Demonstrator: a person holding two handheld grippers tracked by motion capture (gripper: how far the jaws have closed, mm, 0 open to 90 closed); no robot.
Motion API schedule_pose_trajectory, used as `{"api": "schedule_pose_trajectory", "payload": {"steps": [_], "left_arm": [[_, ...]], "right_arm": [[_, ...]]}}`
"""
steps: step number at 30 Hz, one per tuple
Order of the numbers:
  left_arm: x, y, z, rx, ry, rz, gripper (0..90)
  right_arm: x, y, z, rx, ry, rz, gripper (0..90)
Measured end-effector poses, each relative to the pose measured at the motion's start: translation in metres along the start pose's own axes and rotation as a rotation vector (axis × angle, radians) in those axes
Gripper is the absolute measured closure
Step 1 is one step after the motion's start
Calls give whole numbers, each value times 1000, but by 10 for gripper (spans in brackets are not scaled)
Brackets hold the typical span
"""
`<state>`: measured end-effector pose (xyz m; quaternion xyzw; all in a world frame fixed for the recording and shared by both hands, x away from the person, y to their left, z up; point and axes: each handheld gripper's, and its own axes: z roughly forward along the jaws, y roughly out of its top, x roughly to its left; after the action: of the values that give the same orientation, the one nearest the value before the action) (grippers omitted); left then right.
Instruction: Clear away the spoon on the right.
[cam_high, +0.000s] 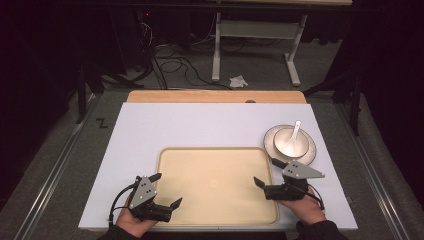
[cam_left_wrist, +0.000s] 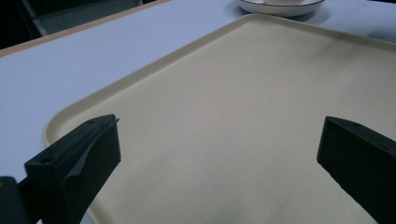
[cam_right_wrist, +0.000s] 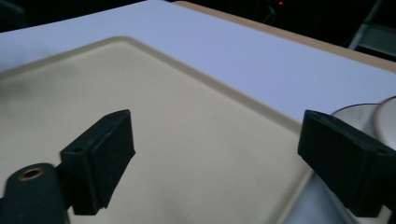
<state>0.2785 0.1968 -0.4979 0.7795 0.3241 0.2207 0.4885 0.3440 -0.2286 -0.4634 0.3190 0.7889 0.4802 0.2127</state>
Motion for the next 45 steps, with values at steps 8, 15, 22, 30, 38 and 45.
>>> {"api": "schedule_pose_trajectory", "payload": {"steps": [8, 15, 22, 30, 38, 45], "left_arm": [[0, 0, 0, -4, -3, -1, 2], [0, 0, 0, -6, -6, -3, 2], [1, 0, 0, -8, -10, -9, 2], [2, 0, -1, -15, -12, -10, 2], [3, 1, -2, -28, -9, -13, 2], [2, 2, -3, -39, -2, -13, 2]], "right_arm": [[-52, 26, -9, -17, -101, 56, 423], [-100, 44, 3, 24, -296, 98, 832], [-138, 55, 32, 150, -407, 106, 900], [-155, 58, 58, 293, -440, 86, 900], [-162, 49, 44, 351, -475, 100, 900], [-164, 38, 21, 350, -483, 123, 900]]}}
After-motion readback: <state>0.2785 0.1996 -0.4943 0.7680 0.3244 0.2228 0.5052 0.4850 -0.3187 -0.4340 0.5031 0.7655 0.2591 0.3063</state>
